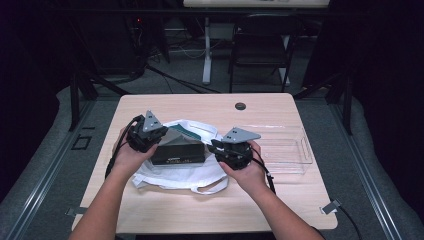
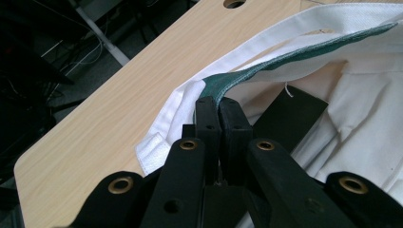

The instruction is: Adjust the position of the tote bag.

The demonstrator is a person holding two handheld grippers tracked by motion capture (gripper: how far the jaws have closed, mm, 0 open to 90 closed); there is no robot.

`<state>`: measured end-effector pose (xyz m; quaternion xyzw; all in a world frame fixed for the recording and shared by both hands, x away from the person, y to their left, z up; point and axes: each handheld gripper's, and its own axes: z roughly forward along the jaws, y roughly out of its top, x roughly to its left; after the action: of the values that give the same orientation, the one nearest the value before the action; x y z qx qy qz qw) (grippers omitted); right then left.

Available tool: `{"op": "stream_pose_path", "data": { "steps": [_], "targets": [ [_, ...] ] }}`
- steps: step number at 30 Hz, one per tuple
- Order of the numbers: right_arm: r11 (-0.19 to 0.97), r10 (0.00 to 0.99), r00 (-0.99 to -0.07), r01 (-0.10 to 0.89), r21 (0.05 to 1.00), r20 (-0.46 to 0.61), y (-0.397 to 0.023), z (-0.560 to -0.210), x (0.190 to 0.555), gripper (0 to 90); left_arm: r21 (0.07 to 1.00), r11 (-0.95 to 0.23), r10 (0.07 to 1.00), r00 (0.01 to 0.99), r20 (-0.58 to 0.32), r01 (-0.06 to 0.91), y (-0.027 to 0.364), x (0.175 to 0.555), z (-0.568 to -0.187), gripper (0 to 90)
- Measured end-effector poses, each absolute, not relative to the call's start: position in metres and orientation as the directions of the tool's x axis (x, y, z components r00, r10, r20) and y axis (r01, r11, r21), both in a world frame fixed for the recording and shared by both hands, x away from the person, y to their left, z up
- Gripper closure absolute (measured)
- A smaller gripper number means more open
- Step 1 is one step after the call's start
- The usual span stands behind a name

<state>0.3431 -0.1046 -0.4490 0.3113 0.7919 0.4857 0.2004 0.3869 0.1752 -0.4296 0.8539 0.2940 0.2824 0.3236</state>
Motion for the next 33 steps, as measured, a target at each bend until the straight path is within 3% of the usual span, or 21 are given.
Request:
{"op": "stream_pose_path", "data": {
  "steps": [10,14,23,33],
  "targets": [
    [0.378,0.676,-0.734,0.267,0.887,-0.068,-0.094,-0.431,0.359,72.6,0.721,-0.604,0.695,0.666,0.27,0.338,0.178,0.397,-0.426,88.2],
    [0.402,0.658,-0.751,0.287,0.869,-0.057,-0.089,-0.427,0.368,78.2,0.72,-0.6,0.698,0.668,0.259,0.349,0.177,0.402,-0.427,88.2],
    [0.47,0.629,-0.77,0.268,0.841,-0.106,-0.072,-0.426,0.382,81.8,0.709,-0.607,0.697,0.668,0.259,0.359,0.175,0.409,-0.425,88.2],
    [0.495,0.629,-0.768,0.28,0.823,-0.117,-0.06,-0.432,0.394,77.7,0.705,-0.606,0.698,0.671,0.251,0.367,0.174,0.413,-0.427,88.2]
  ]
}}
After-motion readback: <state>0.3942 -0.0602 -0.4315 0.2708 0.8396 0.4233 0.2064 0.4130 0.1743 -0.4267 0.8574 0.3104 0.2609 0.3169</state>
